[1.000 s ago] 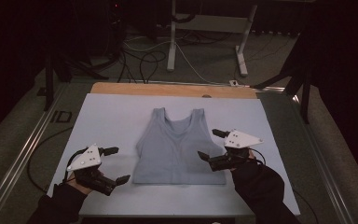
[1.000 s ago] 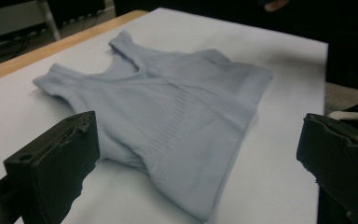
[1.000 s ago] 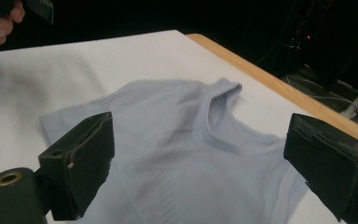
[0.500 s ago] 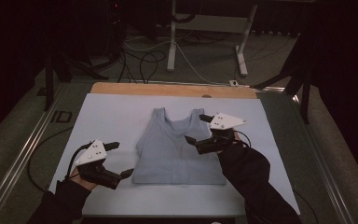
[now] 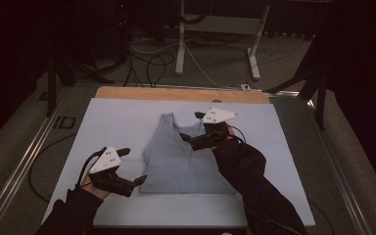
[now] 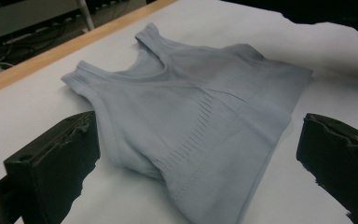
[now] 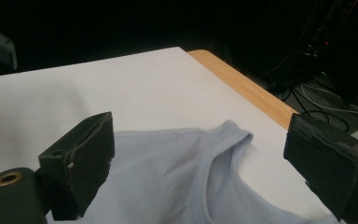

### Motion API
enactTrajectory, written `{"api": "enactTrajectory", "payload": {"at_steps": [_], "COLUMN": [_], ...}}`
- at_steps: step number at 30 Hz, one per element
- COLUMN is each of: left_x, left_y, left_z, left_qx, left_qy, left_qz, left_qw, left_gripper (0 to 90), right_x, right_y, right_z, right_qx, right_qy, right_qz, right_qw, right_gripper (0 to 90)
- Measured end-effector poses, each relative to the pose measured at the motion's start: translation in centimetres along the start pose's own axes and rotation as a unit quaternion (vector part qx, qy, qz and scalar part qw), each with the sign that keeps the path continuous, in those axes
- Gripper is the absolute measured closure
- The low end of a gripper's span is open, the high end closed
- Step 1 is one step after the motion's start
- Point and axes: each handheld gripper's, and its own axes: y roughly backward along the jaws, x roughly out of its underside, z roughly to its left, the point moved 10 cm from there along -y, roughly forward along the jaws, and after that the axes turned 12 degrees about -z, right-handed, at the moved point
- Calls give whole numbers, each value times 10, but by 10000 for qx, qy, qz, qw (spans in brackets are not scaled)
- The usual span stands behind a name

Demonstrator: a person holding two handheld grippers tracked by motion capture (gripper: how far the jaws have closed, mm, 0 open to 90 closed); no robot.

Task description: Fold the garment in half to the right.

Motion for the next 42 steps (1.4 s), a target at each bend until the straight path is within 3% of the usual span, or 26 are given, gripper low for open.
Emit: {"api": "enactTrajectory", "payload": {"at_steps": [6, 10, 13, 16, 20, 22, 24, 28, 30, 35, 39, 42], "left_x": [6, 12, 18, 22, 27, 31, 38, 50, 57, 72, 80, 85], "left_y": [-6, -12, -16, -19, -21, -23, -25, -29, -30, -35, -36, -35], "left_z": [-4, -5, -5, -2, 4, 4, 1, 0, -2, -1, -3, -6], "left_qx": [37, -15, 1, -136, -306, -257, -113, -16, 111, 135, 201, 287], "left_qy": [29, 4, 123, 62, 79, 154, 392, 467, 559, 830, 755, 624], "left_qz": [62, 7, 26, 26, -62, 37, 188, 339, 524, 863, 1118, 1242], "left_qw": [10000, 10000, 9999, 9999, 9995, 9995, 9990, 9983, 9970, 9927, 9907, 9899], "left_gripper": [4, 4, 4, 4, 4, 4, 4, 4, 4, 5, 6, 90], "right_x": [-1, 1, 5, 8, 11, 14, 17, 21, 23, 29, 33, 36], "right_y": [-21, -39, -50, -56, -66, -71, -76, -83, -85, -91, -94, -96], "right_z": [-1, -2, -4, -5, -7, -9, -11, -13, -13, -12, -12, -11], "right_qx": [-70, -101, -102, -131, -134, -141, -109, -101, -117, -142, -130, -158], "right_qy": [-66, -250, -266, -231, -356, -323, -362, -395, -399, -408, -383, -394], "right_qz": [13, 8, 88, 149, 215, 258, 299, 357, 390, 459, 511, 554], "right_qw": [10000, 9996, 9996, 9995, 9990, 9990, 9988, 9985, 9984, 9980, 9979, 9976], "right_gripper": [88, 88, 88, 88, 88, 88, 88, 88, 88, 88, 88, 88]}}
